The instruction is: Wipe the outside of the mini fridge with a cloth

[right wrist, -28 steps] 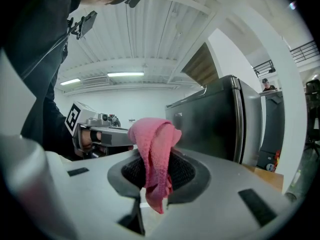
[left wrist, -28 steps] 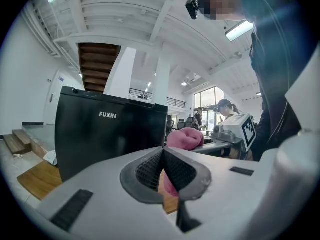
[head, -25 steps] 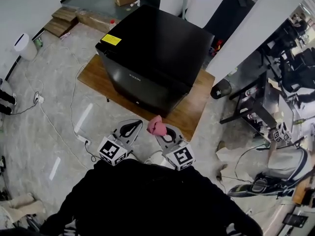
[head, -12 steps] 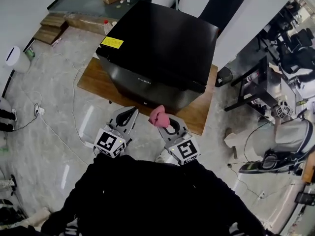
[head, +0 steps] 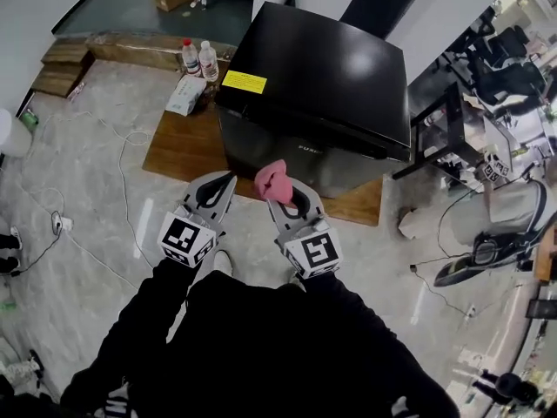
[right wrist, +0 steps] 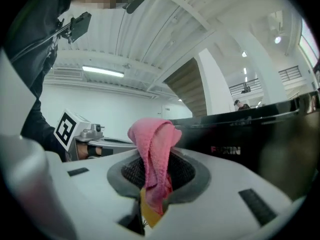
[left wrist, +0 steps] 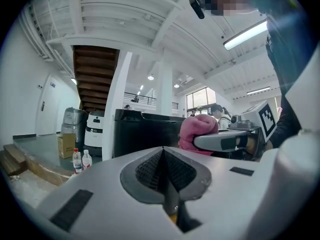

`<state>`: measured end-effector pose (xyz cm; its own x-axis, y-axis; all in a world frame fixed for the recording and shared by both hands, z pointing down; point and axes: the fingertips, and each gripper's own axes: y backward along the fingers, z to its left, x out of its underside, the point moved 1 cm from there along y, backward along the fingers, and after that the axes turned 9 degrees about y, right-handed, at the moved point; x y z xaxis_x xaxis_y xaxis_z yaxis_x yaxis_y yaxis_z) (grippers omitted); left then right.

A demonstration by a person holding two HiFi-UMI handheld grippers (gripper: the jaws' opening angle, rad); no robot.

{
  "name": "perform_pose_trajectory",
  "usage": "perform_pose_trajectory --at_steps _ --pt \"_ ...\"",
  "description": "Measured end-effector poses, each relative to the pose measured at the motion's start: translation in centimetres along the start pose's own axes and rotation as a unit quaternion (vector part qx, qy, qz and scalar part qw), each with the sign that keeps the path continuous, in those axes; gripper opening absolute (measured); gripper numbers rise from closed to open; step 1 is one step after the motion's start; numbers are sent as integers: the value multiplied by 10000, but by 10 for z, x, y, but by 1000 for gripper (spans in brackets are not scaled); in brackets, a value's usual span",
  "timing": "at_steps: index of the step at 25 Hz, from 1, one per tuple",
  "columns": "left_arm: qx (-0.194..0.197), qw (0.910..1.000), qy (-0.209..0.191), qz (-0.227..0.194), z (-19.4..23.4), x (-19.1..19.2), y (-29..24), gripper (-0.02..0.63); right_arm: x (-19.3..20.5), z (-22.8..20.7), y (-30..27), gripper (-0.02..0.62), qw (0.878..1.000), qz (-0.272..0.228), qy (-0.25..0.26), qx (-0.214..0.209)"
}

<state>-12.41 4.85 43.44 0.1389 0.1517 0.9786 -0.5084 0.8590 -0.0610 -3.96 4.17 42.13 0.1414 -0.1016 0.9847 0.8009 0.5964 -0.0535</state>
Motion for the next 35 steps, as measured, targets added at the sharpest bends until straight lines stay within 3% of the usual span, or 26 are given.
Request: perform_pose_trajectory --at_steps 6,14,26,35 --pt "173 9998 -1 -73 41 -22 13 6 -10 16 -57 86 9983 51 60 579" --pt "319 9994 -91 -17 45 -29 6 6 -6 13 -92 86 9951 287 -105 936" --pt "370 9991 -142 137 44 -20 -20 6 18 -15 -101 86 9862 630 -474 1459" --pt "728 9970 -116 219 29 -13 -37 6 22 -34 -74 84 9770 606 -645 1943"
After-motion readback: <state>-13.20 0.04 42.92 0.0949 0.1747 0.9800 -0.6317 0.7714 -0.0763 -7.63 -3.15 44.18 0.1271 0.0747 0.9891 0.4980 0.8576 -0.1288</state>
